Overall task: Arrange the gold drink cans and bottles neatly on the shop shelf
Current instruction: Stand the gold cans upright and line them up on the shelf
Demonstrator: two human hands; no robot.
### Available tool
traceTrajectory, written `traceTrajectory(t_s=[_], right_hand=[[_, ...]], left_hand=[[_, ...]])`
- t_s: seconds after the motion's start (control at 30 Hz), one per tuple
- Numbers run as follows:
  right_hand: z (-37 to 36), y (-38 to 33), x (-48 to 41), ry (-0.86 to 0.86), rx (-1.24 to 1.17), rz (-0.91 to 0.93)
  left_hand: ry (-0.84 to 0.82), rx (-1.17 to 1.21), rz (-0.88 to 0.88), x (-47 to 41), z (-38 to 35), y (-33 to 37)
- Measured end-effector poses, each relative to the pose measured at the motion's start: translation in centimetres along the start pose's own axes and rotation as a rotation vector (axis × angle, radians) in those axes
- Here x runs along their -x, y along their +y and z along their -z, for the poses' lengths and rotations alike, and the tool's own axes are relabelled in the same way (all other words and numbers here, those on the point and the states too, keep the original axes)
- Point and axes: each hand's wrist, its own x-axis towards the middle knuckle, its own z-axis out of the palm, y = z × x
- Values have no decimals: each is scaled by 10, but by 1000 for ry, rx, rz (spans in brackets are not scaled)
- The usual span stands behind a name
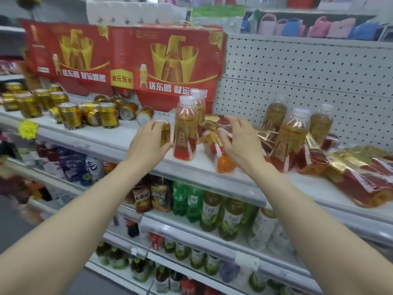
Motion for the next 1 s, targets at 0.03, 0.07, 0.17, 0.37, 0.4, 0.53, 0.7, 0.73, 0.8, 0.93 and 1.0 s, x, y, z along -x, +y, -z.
traceTrajectory(t_s=[0.03, 0.07, 0.17, 0.37, 0.4, 0.53, 0.7, 0.73, 0.8, 0.93, 1.0], right_hand=[[-8, -13, -7, -3, -40, -20], [-16, -25, -13, -16, -76, -42], [-37, -51, -29, -59, -163, -102], [-66, -70, -54, -130, -435, -224], [-67, -68, -56, -134, -449, -226], [-69, -65, -66, -143, -442, -216], [-80, -68, -73, -84, -362, -210], [-82, -67, -73, -71, -346, -221], [-84, -63, -75, -40, -298, -263], [-84, -62, -76, 23, -197, -349], [-85, -69, -77, 32, -170, -369]], left_hand=[[-19, 4, 4, -6, 0, -11], [-43, 16, 12, -11, 0, -21], [-101, 68, 53, -26, -4, -38], [-150, 182, 120, -55, -21, -53], [-160, 207, 136, -59, -23, -54], [-199, 329, 211, -71, -30, -57], [-130, 382, 233, -73, -28, -77], [-107, 399, 241, -73, -25, -83], [-67, 440, 258, -76, -16, -95], [-53, 471, 238, -91, -2, -121], [-68, 460, 208, -97, -2, -135]])
